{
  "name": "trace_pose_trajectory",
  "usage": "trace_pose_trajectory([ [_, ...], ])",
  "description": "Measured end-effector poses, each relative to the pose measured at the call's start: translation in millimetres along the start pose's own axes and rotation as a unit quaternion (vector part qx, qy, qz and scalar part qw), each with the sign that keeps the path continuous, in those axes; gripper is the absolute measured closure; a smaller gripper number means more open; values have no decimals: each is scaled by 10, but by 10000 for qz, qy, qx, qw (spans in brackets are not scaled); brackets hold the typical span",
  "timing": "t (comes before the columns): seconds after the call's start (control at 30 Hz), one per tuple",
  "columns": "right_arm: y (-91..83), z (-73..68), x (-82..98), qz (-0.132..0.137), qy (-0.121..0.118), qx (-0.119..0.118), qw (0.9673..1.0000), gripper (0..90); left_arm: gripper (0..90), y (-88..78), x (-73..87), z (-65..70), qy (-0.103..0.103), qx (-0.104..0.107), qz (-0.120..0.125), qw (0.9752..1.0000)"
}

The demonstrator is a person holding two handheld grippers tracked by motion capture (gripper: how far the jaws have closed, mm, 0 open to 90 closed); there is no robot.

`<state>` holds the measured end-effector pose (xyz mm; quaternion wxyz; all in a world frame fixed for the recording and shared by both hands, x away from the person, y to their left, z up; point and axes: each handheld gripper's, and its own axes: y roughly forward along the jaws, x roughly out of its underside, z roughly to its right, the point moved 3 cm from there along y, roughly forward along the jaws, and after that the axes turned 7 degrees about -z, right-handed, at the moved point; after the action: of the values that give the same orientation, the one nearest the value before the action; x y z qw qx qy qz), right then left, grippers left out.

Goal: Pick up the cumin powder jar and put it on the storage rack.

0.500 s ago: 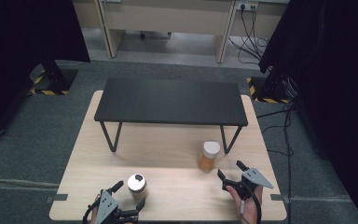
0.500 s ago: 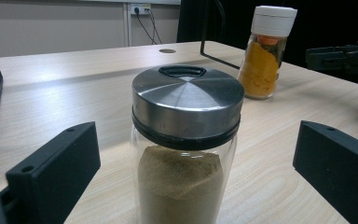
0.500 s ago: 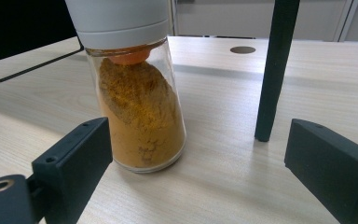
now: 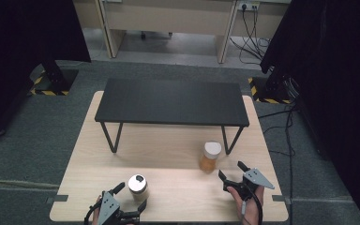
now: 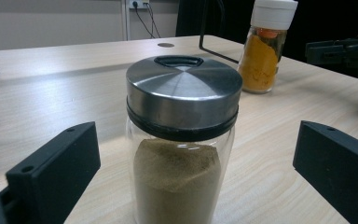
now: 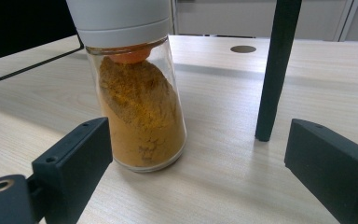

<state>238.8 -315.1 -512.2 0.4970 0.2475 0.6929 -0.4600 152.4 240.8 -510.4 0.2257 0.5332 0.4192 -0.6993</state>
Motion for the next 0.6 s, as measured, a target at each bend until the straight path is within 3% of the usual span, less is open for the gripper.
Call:
trace_pose_trajectory([
  [0.43, 1, 2, -1, -3, -1, -8, 10000, 76, 0, 56, -94, 43, -54, -148, -257, 9995],
  [0.6, 0, 0, 0, -1, -11, -9, 10000, 76, 0, 96, -160, 44, -106, -193, -506, 9985],
])
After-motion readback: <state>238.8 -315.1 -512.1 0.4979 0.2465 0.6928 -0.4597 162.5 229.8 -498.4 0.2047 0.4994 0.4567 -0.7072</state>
